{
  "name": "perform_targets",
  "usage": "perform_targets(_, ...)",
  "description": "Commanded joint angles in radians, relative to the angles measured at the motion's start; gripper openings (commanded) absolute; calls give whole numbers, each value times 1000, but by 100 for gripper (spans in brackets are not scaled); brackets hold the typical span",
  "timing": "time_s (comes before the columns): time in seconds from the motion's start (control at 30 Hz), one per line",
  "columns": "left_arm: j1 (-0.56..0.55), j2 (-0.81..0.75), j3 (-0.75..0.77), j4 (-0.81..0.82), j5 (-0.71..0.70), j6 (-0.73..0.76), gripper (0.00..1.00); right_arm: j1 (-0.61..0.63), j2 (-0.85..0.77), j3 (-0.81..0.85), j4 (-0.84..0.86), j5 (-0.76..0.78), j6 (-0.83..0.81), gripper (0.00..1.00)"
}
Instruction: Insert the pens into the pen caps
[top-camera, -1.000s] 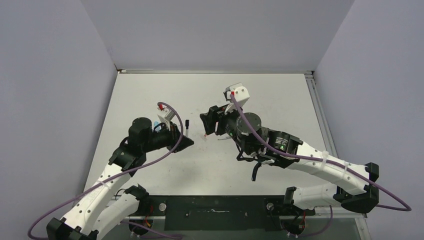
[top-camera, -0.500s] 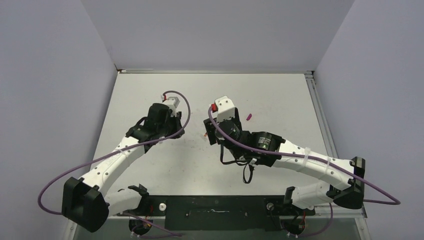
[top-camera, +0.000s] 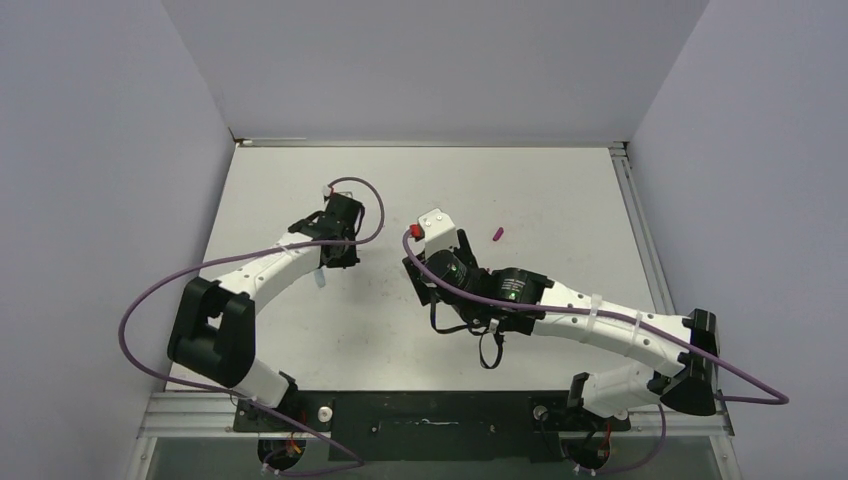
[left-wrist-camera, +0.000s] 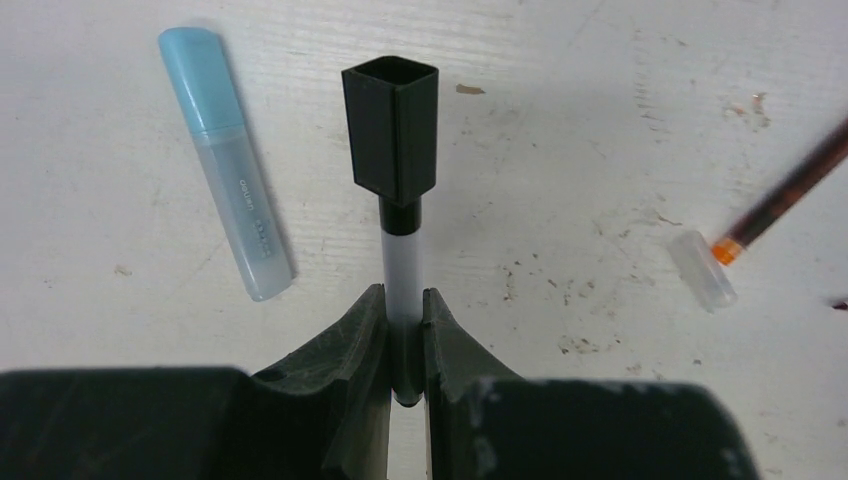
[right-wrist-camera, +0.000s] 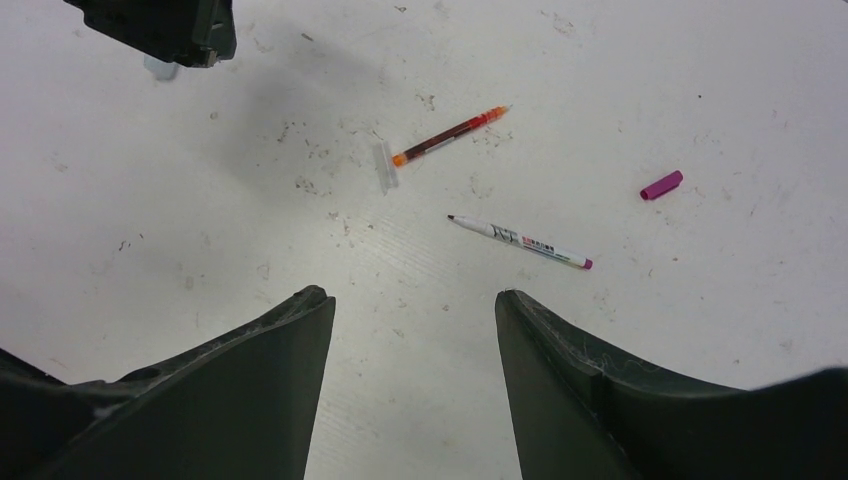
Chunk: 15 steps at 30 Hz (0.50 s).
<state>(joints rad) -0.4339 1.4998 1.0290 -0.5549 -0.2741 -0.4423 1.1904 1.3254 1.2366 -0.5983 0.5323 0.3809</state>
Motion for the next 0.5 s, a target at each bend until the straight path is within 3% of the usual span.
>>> perform_targets(0.0,26,71,49,-23,-71,-38,0,-10,-3,-13,9,-24,-21,61)
perform_targets(0.47,76,241,79,-43,-53,-64,0,-25,-85,-105,24,-63,-26,62)
